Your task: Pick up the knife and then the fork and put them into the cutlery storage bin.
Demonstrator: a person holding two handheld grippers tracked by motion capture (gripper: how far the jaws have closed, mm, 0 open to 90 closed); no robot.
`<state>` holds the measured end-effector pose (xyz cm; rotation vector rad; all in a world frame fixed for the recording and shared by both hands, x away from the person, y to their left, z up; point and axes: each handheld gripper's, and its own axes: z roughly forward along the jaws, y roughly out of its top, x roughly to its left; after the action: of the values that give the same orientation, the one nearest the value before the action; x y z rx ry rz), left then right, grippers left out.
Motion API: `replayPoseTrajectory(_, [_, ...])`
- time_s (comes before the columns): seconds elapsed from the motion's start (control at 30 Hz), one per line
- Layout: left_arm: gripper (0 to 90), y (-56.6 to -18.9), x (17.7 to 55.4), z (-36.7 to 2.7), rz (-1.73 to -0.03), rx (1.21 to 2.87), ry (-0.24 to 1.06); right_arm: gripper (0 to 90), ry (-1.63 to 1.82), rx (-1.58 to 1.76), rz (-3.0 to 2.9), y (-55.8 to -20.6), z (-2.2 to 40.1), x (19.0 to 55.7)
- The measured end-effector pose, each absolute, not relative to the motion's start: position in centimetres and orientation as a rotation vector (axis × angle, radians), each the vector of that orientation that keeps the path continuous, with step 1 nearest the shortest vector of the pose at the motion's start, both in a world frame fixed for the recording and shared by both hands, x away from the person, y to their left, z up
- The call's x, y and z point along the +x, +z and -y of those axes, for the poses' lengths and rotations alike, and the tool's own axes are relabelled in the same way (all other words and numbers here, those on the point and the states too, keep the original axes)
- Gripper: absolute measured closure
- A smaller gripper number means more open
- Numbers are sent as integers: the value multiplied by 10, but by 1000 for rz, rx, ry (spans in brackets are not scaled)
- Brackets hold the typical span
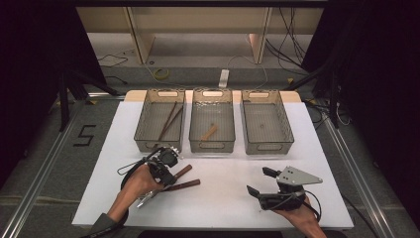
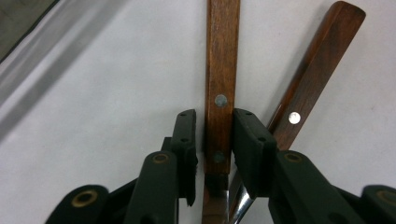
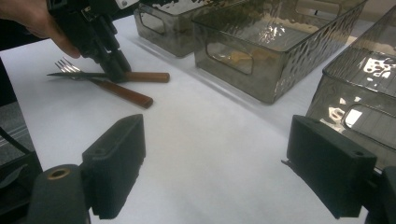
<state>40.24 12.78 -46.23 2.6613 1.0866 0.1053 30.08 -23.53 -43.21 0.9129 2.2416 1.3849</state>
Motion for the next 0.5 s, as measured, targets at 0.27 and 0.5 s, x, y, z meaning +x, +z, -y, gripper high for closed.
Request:
replayPoseTrajectory(0.27, [757, -463, 403, -129, -1074, 2652, 100, 205, 1387, 913, -2242, -432, 235, 301])
replayPoseTrajectory(0.5, [760, -461, 404, -132, -1073, 2653, 67, 206, 1389, 910, -2242, -432, 235, 301])
